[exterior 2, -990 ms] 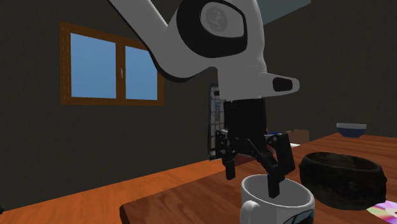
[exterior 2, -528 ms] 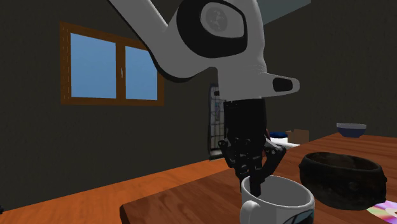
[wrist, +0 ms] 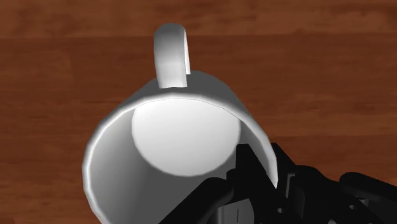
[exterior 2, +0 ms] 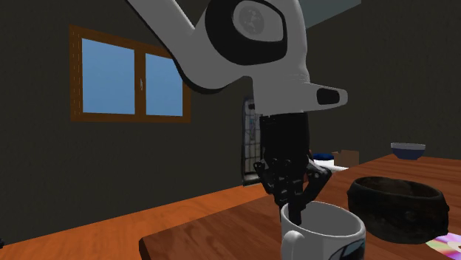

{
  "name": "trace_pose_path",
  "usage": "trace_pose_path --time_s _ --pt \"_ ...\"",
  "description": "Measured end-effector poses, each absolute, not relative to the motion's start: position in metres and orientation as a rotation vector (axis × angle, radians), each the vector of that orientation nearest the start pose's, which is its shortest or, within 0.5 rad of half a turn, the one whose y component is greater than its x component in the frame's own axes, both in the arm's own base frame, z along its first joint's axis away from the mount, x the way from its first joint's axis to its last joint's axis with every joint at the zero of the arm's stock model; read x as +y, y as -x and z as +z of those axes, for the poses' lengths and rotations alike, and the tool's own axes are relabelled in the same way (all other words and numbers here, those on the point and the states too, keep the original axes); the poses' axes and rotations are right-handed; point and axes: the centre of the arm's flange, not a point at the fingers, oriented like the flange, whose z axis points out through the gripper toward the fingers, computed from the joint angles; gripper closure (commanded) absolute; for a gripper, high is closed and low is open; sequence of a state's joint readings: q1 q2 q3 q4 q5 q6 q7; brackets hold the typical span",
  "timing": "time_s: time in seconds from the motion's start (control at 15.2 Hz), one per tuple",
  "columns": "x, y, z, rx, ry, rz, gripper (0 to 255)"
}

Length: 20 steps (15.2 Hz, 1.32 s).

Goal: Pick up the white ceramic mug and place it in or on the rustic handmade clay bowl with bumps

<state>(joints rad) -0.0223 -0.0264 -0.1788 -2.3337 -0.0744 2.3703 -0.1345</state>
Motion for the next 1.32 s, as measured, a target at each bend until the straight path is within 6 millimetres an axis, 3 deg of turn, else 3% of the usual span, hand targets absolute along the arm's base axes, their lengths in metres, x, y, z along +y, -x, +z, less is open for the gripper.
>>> trace_pose_path --time_s 1.32 --pt "-0.103 -0.498 0.457 0.024 3.199 -0.087 255"
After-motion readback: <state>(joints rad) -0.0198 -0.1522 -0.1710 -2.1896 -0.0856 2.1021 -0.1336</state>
